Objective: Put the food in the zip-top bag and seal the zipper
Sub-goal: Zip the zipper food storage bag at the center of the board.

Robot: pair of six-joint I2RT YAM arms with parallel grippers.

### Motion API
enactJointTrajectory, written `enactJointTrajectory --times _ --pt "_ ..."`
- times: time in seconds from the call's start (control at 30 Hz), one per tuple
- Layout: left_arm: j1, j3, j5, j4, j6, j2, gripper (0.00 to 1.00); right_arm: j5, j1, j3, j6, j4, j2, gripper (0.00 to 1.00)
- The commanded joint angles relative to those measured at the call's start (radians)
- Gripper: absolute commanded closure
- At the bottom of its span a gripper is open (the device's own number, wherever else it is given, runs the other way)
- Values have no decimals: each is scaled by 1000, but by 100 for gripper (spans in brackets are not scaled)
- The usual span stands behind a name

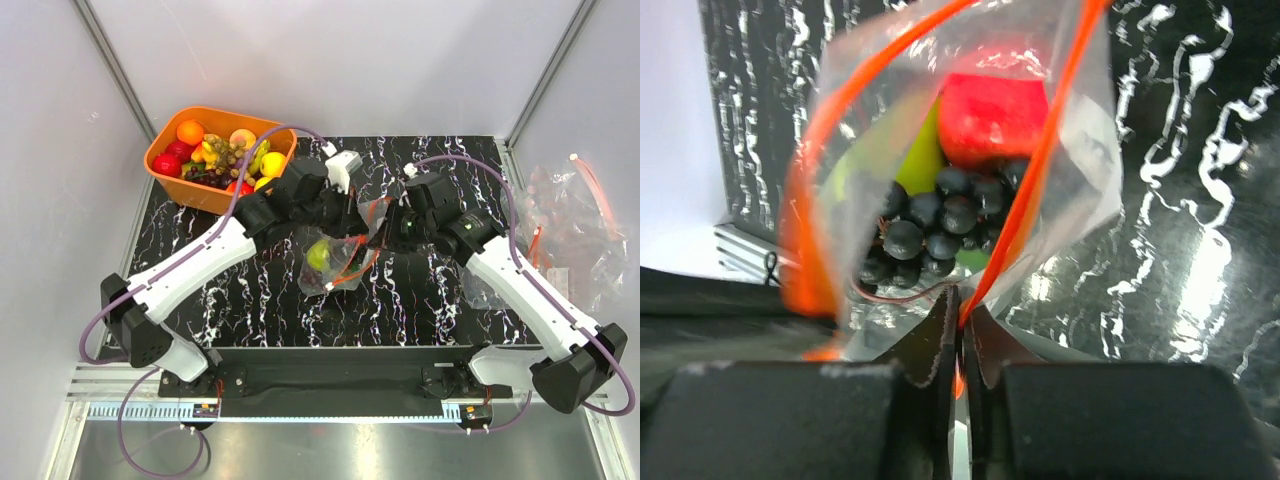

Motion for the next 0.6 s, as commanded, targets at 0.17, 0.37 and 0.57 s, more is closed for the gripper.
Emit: enactJointTrajectory --times 0.17,0.37,0.57 --pt "-7 -70 69 87 16 18 100 -42 8 7 16 101 -22 63" --pt "-3 -84 52 83 23 19 100 -64 6 -48 8 127 -47 49" --pt "11 -133 54 132 6 7 100 8 8 -100 -15 111 -132 45"
